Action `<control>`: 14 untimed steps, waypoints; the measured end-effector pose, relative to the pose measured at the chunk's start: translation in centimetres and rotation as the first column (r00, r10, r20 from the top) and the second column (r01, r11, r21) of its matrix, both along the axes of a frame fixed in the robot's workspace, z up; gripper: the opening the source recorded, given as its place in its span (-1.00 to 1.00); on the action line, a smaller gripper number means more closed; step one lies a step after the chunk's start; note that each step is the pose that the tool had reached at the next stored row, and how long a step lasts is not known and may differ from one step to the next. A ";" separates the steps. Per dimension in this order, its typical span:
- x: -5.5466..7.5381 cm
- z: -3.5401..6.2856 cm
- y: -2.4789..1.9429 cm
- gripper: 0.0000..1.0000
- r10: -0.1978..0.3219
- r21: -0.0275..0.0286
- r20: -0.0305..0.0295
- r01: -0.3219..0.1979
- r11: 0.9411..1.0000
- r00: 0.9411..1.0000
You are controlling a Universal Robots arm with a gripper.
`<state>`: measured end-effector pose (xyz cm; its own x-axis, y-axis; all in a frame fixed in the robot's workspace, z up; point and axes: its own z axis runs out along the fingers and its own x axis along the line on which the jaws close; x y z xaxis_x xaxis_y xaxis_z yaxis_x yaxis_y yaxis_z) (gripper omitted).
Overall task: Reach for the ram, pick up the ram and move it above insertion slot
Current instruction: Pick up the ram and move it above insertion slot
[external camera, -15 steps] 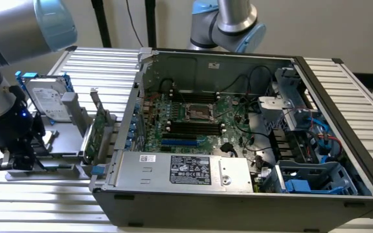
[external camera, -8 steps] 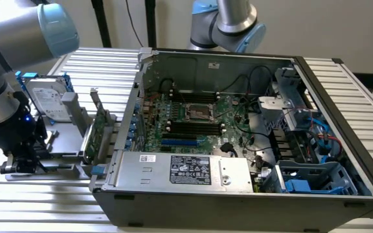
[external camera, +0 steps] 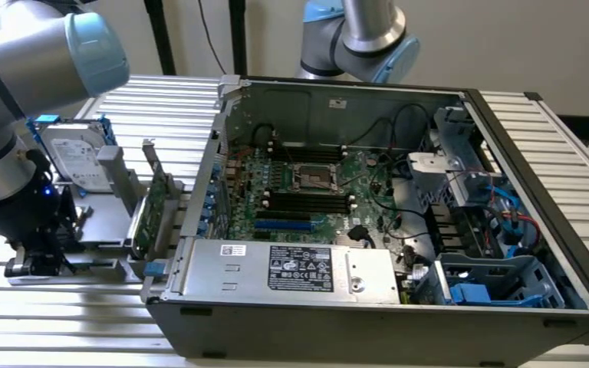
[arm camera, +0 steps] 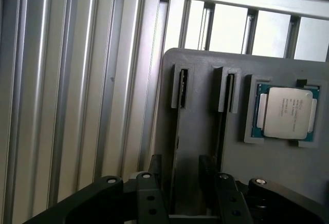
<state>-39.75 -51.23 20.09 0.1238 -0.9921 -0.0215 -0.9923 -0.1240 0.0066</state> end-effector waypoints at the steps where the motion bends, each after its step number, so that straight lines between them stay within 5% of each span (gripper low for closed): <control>1: 0.1 -0.05 0.00 -0.15 0.000 0.000 -0.001 0.000 1.000 1.000; 7: 0.2 -0.25 0.00 -0.19 0.000 0.000 -0.004 0.000 1.000 1.000; 12: 0.2 -0.30 0.00 -0.68 0.000 0.000 -0.005 0.000 1.000 1.000; 14: 0.2 -0.30 0.00 -0.68 0.000 0.000 -0.006 0.000 1.000 1.000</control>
<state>-39.52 -51.23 19.79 0.1237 -0.9921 -0.0223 -0.9922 -0.1240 0.0125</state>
